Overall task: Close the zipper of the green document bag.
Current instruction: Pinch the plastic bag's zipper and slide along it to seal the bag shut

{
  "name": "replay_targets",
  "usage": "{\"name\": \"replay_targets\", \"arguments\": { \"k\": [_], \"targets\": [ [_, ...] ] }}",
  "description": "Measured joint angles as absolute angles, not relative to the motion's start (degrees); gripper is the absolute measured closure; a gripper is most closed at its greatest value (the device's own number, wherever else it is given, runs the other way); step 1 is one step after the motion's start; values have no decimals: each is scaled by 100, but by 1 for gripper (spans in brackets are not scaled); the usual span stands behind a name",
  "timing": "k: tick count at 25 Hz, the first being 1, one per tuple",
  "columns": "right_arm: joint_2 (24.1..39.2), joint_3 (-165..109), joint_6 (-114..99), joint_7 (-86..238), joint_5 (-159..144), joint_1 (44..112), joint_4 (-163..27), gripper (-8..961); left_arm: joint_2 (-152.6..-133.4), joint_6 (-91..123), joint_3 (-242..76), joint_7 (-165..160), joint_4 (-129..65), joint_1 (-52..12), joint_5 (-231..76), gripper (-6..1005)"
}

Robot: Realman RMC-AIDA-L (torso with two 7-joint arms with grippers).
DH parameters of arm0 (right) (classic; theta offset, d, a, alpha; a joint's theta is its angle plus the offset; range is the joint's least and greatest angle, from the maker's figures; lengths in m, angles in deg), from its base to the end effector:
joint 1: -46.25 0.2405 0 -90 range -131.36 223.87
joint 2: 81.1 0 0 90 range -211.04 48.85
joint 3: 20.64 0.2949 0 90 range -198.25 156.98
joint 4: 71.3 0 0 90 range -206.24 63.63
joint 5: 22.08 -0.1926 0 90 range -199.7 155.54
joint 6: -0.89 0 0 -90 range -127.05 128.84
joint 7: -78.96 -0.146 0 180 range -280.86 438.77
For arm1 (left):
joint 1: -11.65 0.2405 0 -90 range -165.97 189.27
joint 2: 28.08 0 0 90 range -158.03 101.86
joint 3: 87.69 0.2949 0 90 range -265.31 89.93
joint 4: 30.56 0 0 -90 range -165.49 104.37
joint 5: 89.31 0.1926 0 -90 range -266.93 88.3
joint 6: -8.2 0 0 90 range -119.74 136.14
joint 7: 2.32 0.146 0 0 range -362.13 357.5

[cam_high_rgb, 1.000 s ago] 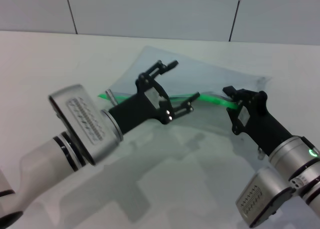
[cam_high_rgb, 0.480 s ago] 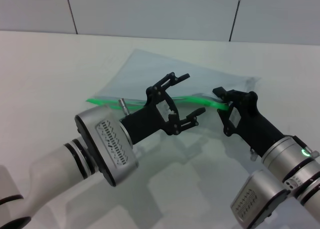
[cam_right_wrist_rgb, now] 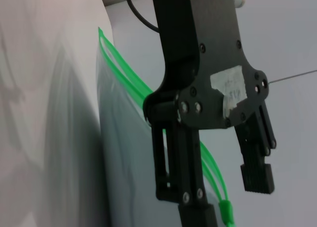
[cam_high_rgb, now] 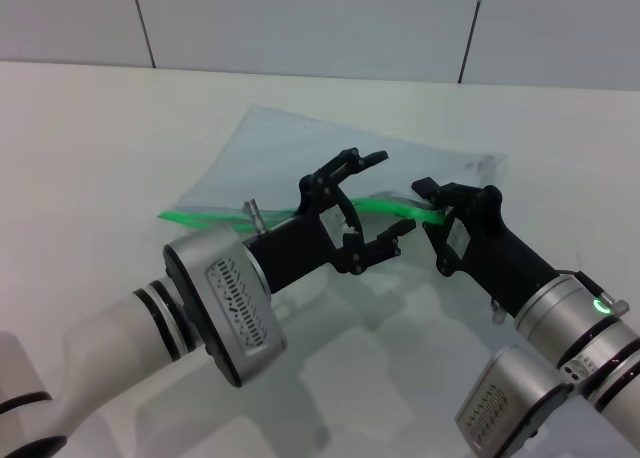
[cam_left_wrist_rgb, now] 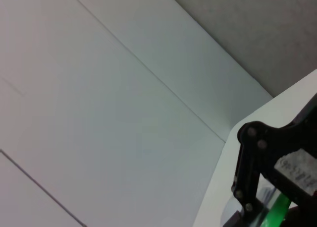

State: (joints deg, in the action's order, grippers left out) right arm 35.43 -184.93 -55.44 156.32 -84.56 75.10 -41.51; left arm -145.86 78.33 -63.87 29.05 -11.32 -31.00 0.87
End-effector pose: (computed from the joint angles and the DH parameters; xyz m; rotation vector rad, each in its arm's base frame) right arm 0.2630 0.3204 -0.1177 -1.8606 -0.8998 -0.0565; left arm -0.2333 0.3416 -0.1175 -2.1607 0.5454 -0.4774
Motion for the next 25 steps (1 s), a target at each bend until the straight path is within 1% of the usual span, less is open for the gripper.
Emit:
{"name": "replay_targets", "arguments": {
  "k": [1, 7, 12, 25],
  "targets": [
    [3544, -18493, -5544, 15631, -8456, 7510, -4151, 901, -14586, 7834, -6387, 2960, -1119, -3112, 87, 168],
    [3544, -18526, -5545, 15634, -8457, 7510, -4151, 901, -14586, 7831, -6387, 3256, -1060, -3143, 87, 261],
    [3544, -18546, -5545, 15642, -8431, 7518, -4143, 900, -14586, 7826, -6387, 3386, -1069, -3142, 87, 470],
    [3544, -18543, -5480, 15659, -8368, 7534, -4142, 900, -14585, 7771, -6379, 3640, -1061, -3161, 290, 642]
  ]
}}
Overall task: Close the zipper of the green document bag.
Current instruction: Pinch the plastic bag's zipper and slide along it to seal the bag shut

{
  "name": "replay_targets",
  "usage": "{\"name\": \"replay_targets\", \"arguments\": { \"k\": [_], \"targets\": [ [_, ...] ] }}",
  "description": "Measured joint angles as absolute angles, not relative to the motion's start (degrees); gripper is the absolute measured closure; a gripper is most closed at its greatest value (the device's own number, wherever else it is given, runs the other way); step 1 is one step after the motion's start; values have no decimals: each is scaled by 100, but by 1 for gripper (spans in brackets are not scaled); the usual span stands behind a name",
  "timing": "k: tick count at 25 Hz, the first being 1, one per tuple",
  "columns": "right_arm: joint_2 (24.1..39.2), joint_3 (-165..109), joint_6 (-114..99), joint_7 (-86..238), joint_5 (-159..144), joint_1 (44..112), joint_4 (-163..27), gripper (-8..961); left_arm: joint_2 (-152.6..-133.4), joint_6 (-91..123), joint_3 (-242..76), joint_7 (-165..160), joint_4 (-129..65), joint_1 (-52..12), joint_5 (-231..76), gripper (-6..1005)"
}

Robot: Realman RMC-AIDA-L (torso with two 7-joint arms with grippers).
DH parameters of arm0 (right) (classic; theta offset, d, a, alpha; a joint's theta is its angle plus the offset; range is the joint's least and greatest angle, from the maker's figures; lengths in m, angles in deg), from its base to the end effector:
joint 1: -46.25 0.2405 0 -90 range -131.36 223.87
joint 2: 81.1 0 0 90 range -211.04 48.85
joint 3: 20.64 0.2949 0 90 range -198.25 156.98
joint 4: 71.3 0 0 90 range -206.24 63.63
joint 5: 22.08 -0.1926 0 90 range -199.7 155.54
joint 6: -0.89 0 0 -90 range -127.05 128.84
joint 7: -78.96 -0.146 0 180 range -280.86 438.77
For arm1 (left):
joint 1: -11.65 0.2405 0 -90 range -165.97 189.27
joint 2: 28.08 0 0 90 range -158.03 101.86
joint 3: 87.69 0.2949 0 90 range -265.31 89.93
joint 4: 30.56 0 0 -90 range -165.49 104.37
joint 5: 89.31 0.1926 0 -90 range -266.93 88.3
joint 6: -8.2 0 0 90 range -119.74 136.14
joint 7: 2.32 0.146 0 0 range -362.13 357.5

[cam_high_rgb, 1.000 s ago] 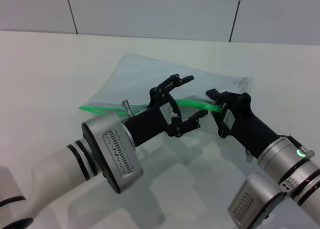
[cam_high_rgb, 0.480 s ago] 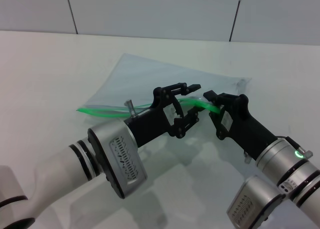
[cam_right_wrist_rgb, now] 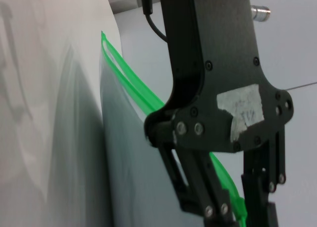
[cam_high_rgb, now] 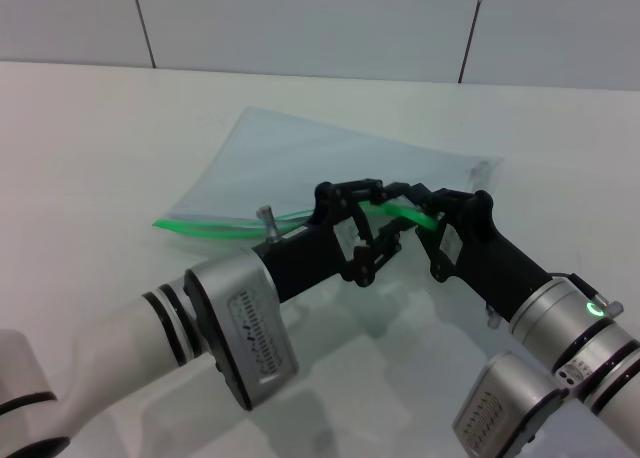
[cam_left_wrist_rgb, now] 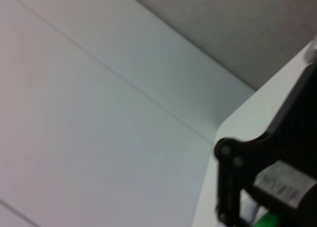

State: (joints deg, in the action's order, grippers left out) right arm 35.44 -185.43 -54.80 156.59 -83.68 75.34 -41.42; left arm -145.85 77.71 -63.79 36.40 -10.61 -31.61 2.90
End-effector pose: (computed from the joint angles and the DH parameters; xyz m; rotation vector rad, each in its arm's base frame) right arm 0.2615 0.3187 -0.1213 -1.8723 -0.9316 -0.0552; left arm -0.2292 0.3382 -0.1231 -2.1408 0.7136 -0.4191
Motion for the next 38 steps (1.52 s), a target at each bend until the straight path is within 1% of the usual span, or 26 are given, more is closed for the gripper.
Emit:
{"name": "replay_targets", "arguments": {
  "k": [3, 11, 17, 33, 38],
  "targets": [
    [3544, -18543, -5473, 15661, -8368, 7534, -4142, 903, -14585, 7681, -6384, 3663, -1061, -3202, 381, 676],
    [3553, -18543, -5462, 15665, -8371, 7547, -4156, 904, -14593, 7604, -6414, 3961, -1045, -3203, 397, 674],
    [3553, -18543, -5456, 15665, -8371, 7554, -4163, 904, -14603, 7626, -6447, 4186, -989, -3175, 392, 766],
    [3552, -18542, -5456, 15669, -8346, 7552, -4178, 905, -14603, 7579, -6702, 4241, -980, -3126, 361, 870],
    [3553, -18543, -5456, 15669, -8323, 7552, -4178, 905, -14603, 7530, -6743, 4242, -982, -3121, 384, 872]
  ]
}}
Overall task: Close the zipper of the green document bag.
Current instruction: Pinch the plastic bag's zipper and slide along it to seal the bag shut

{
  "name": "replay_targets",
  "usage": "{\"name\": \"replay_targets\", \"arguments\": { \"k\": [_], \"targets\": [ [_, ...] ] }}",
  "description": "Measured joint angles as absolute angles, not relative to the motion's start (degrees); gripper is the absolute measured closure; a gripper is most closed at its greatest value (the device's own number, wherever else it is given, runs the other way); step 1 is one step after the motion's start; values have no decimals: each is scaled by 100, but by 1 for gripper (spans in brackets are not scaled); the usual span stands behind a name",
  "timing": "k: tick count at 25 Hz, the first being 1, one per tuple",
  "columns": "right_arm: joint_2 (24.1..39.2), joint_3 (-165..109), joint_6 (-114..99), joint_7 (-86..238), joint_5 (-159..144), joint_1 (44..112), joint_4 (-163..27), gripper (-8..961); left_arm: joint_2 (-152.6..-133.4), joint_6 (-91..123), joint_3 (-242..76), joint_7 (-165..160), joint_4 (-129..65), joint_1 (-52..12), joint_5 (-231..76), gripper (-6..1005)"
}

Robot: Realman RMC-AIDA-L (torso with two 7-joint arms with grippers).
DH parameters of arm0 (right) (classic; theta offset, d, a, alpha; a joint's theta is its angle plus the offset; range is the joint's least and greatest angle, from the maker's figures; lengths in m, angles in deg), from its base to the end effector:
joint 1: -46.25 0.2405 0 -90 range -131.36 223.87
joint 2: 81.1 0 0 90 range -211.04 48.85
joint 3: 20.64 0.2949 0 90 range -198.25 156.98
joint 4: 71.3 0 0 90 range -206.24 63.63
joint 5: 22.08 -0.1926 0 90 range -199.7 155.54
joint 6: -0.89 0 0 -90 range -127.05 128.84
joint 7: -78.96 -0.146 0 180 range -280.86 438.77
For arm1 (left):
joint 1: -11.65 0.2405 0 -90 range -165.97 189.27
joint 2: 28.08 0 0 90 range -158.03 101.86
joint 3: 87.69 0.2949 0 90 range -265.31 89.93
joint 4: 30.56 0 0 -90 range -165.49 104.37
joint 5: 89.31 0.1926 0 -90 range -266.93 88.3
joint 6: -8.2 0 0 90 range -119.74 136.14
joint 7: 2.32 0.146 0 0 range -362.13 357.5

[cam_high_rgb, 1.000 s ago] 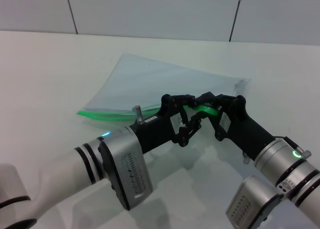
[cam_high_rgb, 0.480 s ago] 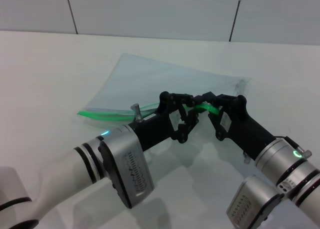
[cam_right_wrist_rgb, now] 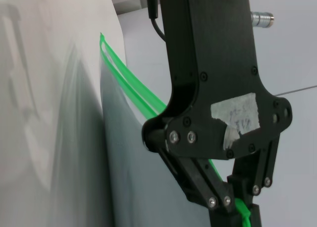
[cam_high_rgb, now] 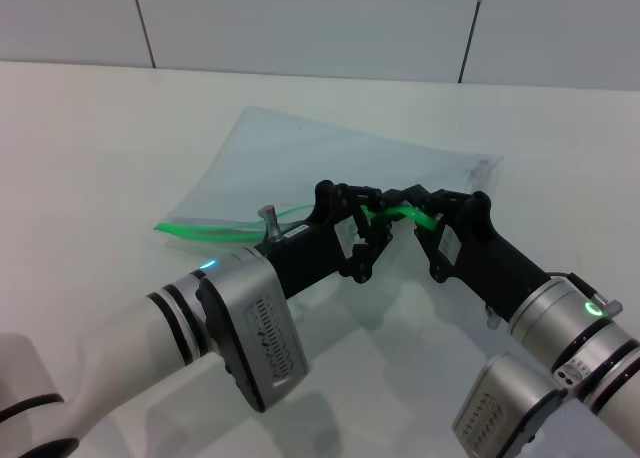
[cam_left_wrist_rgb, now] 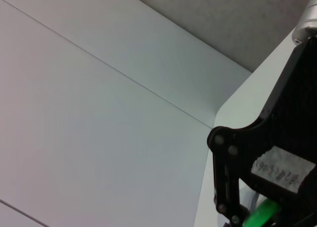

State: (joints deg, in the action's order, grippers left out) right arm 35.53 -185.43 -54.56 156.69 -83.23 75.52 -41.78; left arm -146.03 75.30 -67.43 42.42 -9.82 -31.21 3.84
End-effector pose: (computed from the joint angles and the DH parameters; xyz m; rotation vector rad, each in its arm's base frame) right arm 0.2615 0.3191 -0.1222 -1.8739 -0.9460 -0.0602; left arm -0.2304 0.3406 -0.1258 -2.0990 0.7581 -0.3398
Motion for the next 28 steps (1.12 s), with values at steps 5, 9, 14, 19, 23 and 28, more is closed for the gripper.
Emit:
{"name": "replay_targets", "arguments": {
  "k": [5, 9, 14, 19, 23, 28],
  "targets": [
    [3553, -18543, -5456, 15664, -8321, 7552, -4178, 905, -14604, 7527, -6746, 4242, -982, -3121, 386, 913],
    [3553, -18543, -5450, 15653, -8318, 7552, -4182, 905, -14603, 7525, -6747, 4242, -982, -3122, 386, 912],
    [3553, -18543, -5418, 15641, -8316, 7552, -4183, 905, -14603, 7521, -6748, 4238, -973, -3123, 378, 911],
    [3552, -18543, -5396, 15621, -8317, 7552, -4185, 905, -14603, 7518, -6747, 4199, -961, -3122, 353, 913],
    [3544, -18523, -5398, 15608, -8337, 7548, -4189, 905, -14604, 7518, -6759, 4192, -962, -3117, 341, 913],
    [3533, -18483, -5440, 15521, -8360, 7531, -4259, 905, -14603, 7443, -6859, 4190, -962, -3093, 335, 913]
  ]
}}
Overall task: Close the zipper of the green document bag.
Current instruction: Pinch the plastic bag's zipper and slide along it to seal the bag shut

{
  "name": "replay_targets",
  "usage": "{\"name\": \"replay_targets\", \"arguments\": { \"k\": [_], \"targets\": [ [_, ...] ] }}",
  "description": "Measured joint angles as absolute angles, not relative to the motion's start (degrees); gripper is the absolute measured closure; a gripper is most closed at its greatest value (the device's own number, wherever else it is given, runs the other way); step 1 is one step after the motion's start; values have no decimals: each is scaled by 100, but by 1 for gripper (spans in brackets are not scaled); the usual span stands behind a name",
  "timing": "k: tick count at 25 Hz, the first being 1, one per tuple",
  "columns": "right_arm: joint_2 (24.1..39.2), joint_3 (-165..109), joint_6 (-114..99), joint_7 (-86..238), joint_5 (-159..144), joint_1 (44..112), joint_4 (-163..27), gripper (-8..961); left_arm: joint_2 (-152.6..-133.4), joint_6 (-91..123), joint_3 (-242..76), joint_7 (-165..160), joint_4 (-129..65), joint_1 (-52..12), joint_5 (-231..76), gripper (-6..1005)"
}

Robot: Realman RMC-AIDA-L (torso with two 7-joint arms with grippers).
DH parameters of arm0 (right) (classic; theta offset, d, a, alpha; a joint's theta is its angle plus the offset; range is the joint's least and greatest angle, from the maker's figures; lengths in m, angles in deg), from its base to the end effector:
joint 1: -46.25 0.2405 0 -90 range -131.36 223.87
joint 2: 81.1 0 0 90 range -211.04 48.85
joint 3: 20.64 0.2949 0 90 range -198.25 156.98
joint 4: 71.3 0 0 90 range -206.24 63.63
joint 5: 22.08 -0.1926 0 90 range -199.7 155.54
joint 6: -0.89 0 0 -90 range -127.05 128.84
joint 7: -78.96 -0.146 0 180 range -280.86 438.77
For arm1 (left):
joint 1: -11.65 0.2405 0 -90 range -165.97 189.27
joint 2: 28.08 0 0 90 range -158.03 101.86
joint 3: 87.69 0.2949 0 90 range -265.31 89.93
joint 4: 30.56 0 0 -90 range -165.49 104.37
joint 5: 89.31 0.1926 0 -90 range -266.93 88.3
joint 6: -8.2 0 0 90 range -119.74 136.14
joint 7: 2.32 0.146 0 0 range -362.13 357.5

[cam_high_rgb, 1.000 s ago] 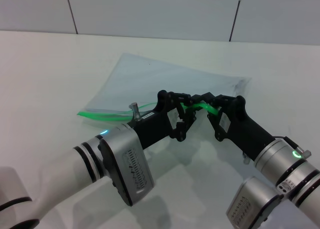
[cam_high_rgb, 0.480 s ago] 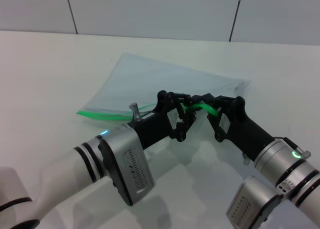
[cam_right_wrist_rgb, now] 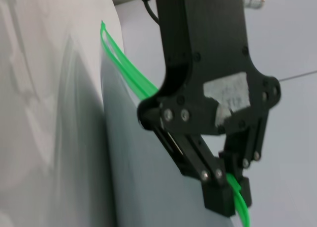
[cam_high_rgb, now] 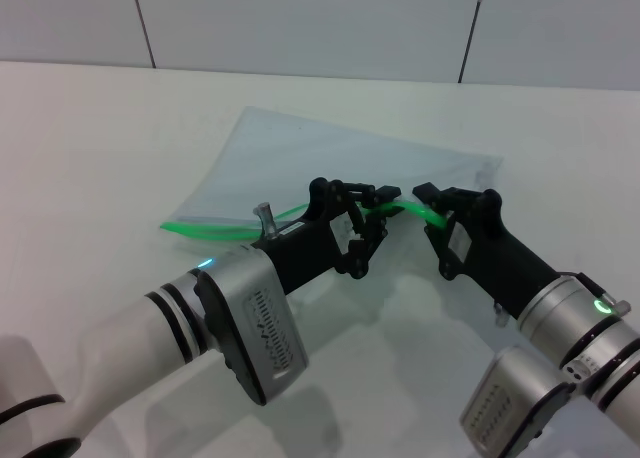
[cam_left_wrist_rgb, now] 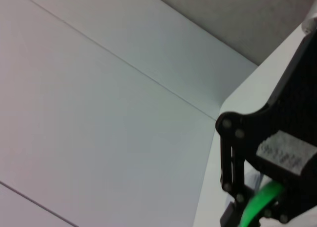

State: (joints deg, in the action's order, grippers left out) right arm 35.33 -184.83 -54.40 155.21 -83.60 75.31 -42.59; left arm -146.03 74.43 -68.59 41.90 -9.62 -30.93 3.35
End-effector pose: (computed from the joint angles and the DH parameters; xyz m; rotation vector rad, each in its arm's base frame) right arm 0.2679 0.3219 -0.1178 -1.8806 -0.9082 -0.0730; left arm -0.2327 0.3426 -0.1252 -2.1000 0.7127 -0.3292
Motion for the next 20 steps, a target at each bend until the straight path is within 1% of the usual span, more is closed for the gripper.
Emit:
{"name": "replay_targets", "arguments": {
  "k": [12, 20],
  "targets": [
    [3521, -18410, -5758, 15066, -8651, 7483, -4650, 906, -14588, 7387, -7019, 4190, -965, -2991, 332, 912],
    [3518, -18192, -5966, 14687, -8750, 7338, -5049, 906, -14575, 7385, -7220, 4189, -989, -2870, 332, 911]
  ]
}}
